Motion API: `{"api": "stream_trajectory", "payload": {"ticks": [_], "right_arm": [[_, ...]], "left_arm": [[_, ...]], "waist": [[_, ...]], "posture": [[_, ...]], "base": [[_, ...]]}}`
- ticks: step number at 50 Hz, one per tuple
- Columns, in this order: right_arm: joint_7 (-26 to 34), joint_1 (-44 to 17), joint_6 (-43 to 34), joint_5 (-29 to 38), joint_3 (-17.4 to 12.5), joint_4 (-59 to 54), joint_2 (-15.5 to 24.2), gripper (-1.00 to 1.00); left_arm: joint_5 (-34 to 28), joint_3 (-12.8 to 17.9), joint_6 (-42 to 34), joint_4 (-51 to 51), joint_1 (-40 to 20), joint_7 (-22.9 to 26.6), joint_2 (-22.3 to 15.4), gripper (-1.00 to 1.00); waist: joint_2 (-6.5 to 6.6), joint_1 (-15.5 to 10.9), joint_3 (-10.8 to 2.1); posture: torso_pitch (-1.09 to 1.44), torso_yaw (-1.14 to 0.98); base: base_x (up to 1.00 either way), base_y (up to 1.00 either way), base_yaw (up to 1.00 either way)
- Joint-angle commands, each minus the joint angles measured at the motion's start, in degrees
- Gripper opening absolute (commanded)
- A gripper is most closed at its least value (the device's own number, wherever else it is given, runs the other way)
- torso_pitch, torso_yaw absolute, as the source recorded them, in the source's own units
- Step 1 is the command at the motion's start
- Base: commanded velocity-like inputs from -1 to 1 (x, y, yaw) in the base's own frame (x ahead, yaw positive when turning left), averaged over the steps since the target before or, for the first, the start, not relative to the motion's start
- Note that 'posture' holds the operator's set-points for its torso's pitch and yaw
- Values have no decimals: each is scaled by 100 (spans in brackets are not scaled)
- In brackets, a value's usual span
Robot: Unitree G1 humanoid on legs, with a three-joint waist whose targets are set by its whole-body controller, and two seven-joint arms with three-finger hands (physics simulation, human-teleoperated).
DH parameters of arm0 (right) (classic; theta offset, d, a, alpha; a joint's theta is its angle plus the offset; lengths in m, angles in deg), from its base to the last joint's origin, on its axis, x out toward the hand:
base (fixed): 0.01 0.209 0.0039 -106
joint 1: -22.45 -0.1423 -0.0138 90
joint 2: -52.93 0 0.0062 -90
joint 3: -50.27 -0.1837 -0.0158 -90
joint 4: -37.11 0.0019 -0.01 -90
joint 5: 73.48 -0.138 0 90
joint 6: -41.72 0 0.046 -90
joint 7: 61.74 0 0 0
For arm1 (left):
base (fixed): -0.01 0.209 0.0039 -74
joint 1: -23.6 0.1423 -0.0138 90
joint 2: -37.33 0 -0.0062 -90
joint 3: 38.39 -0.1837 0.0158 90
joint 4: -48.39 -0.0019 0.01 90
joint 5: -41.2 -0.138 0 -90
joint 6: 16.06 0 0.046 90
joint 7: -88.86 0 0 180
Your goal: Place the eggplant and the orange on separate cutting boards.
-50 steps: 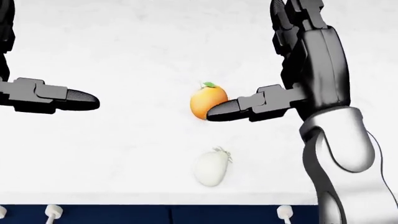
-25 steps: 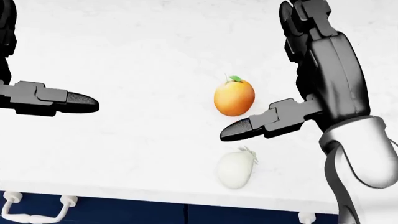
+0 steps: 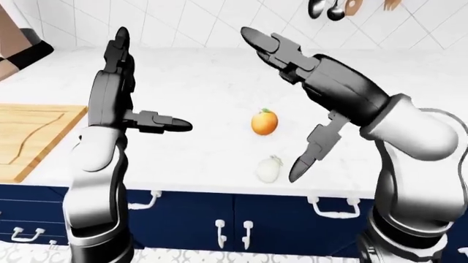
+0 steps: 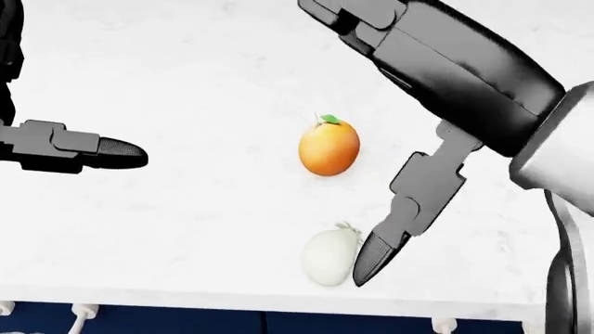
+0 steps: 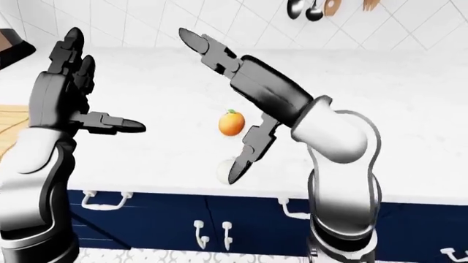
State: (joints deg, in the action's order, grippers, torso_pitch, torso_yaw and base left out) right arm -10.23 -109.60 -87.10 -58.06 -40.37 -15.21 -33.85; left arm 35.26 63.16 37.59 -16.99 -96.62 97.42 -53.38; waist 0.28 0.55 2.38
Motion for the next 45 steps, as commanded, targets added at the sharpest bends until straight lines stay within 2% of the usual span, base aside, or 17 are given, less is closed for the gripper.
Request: {"api": "stream_trajectory", "payload": {"ticks": [1,4,8,16,24,28,45], "right_arm": [[272,-249,301,404,-90,-49,-114,100],[559,-212,604,698,38,-177,-358,100],[973,-77,717,965,57,-37,-555,100],[1618,579,861,1288,42,466,-675,100],[1768,1112,1227,1534,113,573,-839,100],[1764,1172,1375,1591,86,472,-880,100],[1396,1641,2108,1659,93,-38,-1018,100]], "left_arm": [[2,68,123,168,-161,-42,-60,100],[11,58,122,160,-175,-45,-66,100],[35,89,90,187,-172,-26,-100,100],[37,78,184,102,-148,-49,-95,100],[46,98,167,135,-132,-50,-105,100],[34,89,219,122,-86,-61,-86,100],[37,118,242,184,8,-58,-71,100]], "waist": [[18,9,-130],[39,7,-126],[58,5,-128],[62,3,-135],[78,24,-150],[84,28,-159],[81,29,-184]], "posture": [[0,0],[0,0],[0,0],[0,0],[0,0],[0,0],[0,0]], "base": [[0,0,0],[0,0,0],[0,0,0],[0,0,0],[0,0,0],[0,0,0],[0,0,0]]}}
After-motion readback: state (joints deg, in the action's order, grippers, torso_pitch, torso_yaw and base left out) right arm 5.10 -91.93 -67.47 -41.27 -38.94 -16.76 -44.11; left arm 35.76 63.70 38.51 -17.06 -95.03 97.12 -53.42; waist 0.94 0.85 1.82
